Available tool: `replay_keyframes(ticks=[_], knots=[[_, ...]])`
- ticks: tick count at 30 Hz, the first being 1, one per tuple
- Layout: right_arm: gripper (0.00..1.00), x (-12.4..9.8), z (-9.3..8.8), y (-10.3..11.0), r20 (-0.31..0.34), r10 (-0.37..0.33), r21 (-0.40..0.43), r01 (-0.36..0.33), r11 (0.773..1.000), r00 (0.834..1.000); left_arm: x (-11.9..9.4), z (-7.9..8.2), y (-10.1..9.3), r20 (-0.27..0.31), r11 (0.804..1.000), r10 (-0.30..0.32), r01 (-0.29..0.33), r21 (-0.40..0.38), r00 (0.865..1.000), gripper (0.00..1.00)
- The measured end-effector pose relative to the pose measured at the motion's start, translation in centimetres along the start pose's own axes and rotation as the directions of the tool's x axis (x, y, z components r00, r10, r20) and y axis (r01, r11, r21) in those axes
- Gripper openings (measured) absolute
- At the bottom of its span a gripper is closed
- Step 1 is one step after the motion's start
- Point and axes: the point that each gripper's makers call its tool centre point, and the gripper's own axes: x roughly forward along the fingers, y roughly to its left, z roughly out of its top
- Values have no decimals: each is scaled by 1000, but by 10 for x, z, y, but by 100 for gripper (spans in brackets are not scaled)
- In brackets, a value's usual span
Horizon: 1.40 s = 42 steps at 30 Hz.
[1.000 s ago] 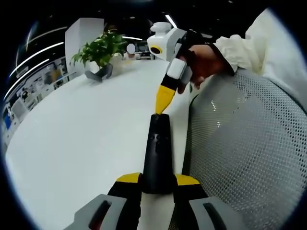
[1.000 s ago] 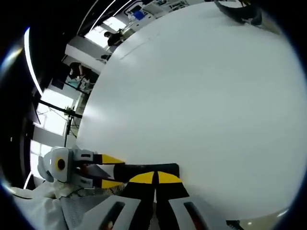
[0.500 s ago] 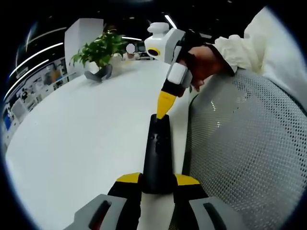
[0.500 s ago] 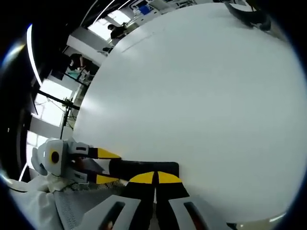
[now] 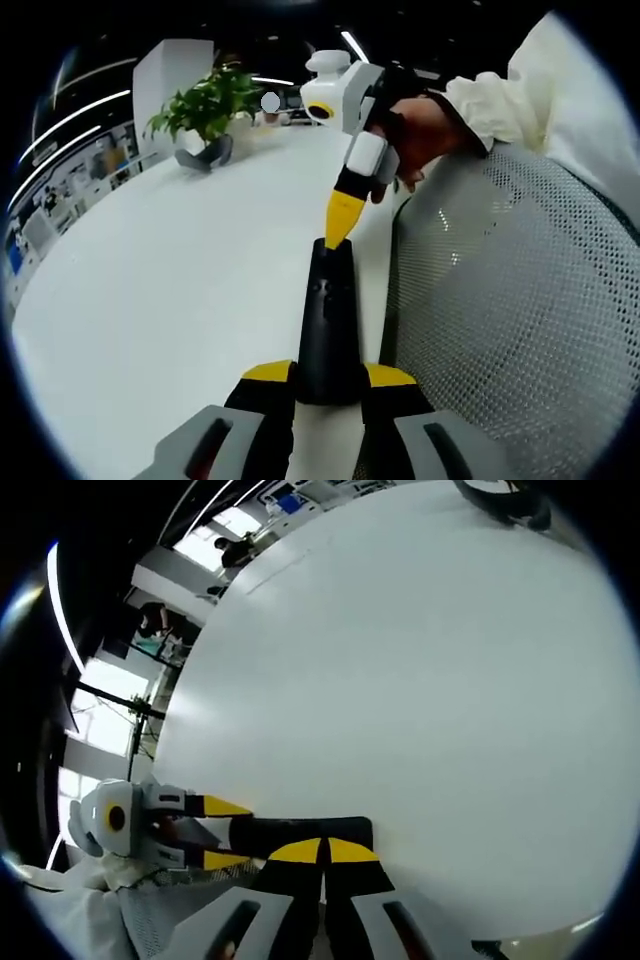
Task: Press the specified remote control buttons in sequence, fully releasing each button before pressing the next.
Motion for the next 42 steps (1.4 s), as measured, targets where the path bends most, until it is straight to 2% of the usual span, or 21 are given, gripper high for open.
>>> replay_keyframes(ticks=[8, 12, 17, 34, 42], knots=[[0, -1, 0, -1, 10, -11, -18, 11, 1000, 1000, 0, 0, 1, 1, 1000, -3, 3, -26, 1000, 24], [0, -1, -1, 0, 9, -41, -82, 42, 996, 999, 0, 0, 1, -1, 1000, -2, 2, -17, 1000, 24], [0, -3, -1, -1, 9, -32, -46, 33, 998, 999, 0, 0, 1, -2, 1000, -1, 1, -10, 1000, 24], [0, -6, -1, -7, 5, -42, -6, 42, 999, 999, 1, 0, 1, 3, 1000, -2, 2, -10, 1000, 24], [0, -8, 0, -11, 1, -67, -4, 67, 998, 998, 1, 0, 1, 1, 1000, -3, 3, 3, 1000, 24]])
